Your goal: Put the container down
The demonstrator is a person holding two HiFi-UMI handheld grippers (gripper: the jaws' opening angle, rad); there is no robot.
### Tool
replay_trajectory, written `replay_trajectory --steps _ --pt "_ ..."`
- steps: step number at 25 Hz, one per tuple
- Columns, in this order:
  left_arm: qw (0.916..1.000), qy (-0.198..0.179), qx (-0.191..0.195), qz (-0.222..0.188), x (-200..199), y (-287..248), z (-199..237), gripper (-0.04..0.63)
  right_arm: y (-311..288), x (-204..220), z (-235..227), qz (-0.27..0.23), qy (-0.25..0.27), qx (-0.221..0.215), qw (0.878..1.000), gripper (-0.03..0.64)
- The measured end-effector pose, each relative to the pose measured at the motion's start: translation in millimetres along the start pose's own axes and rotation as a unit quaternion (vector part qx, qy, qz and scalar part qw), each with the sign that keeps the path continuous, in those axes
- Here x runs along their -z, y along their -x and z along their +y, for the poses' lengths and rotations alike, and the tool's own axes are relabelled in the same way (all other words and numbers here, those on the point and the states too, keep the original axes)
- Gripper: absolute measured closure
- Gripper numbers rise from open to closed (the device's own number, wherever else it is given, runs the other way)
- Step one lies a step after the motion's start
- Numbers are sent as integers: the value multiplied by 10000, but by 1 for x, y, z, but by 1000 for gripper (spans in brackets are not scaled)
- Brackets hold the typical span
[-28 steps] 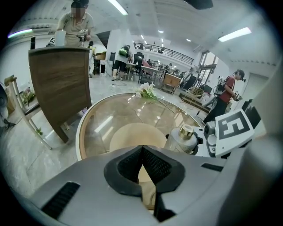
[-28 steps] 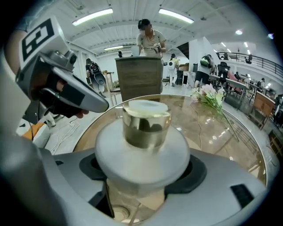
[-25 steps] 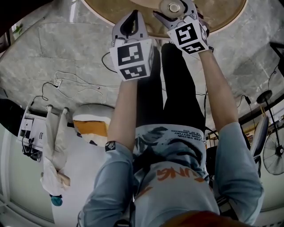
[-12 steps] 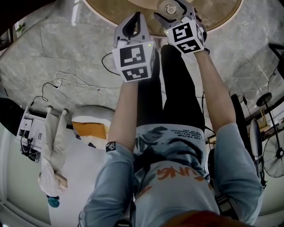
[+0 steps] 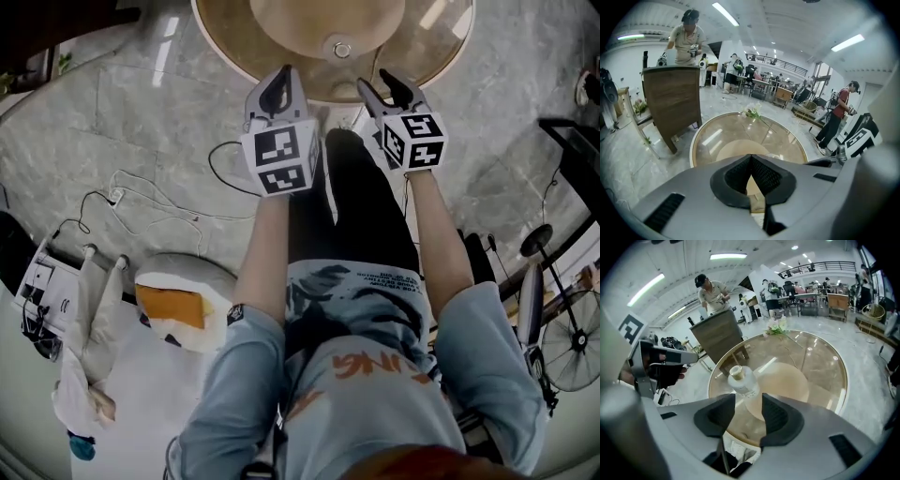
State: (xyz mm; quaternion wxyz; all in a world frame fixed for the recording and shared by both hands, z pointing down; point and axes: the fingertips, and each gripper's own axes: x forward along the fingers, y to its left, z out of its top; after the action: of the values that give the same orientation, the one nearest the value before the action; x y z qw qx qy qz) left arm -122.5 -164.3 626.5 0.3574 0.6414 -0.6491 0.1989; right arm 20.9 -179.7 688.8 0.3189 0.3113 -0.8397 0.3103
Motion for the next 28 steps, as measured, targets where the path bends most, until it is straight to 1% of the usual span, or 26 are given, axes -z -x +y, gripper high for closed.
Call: replay_trajectory --steps 2,4,7,8,9,11,14,16,18,20,23,25,28 --pt "9999 87 7 -101 -8 11 -9 571 17 -9 -1 -93 -80 35 9999 463" --pt "9998 116 150 -89 -9 21 -21 571 32 -15 3 -190 -243 51 9995 512" --pt "9973 138 720 84 -9 27 -40 571 38 -30 10 -359 -442 101 9983 579" --pt "9960 134 878 118 -9 27 -45 571 39 -36 12 -416 -463 124 9980 599" --pt "9953 119 953 129 -10 28 -51 571 41 -40 14 -473 -471 145 9977 604" --pt "9958 89 904 80 -18 30 -58 571 52 -50 14 -604 -491 201 9968 604" --pt "9975 107 675 -182 -51 41 -63 571 78 -80 12 -940 -673 357 9927 604" --pt "9976 38 578 -386 -80 55 -71 571 102 -111 12 -1265 -884 420 9871 604" --pt "9960 -106 586 -668 -117 69 -83 571 126 -151 11 -1604 -847 453 9824 604" --pt "9921 -249 664 -1034 -160 84 -98 571 154 -196 5 -1929 -618 529 9778 604" --pt "9824 -558 689 -1644 -226 111 -117 571 201 -263 2 -2481 -251 670 9661 604" --pt "9734 -721 668 -2068 -266 133 -129 571 232 -297 7 -2800 15 732 9572 604" --pt "9570 -946 748 -2640 -312 162 -156 571 278 -335 6 -3253 353 847 9411 604"
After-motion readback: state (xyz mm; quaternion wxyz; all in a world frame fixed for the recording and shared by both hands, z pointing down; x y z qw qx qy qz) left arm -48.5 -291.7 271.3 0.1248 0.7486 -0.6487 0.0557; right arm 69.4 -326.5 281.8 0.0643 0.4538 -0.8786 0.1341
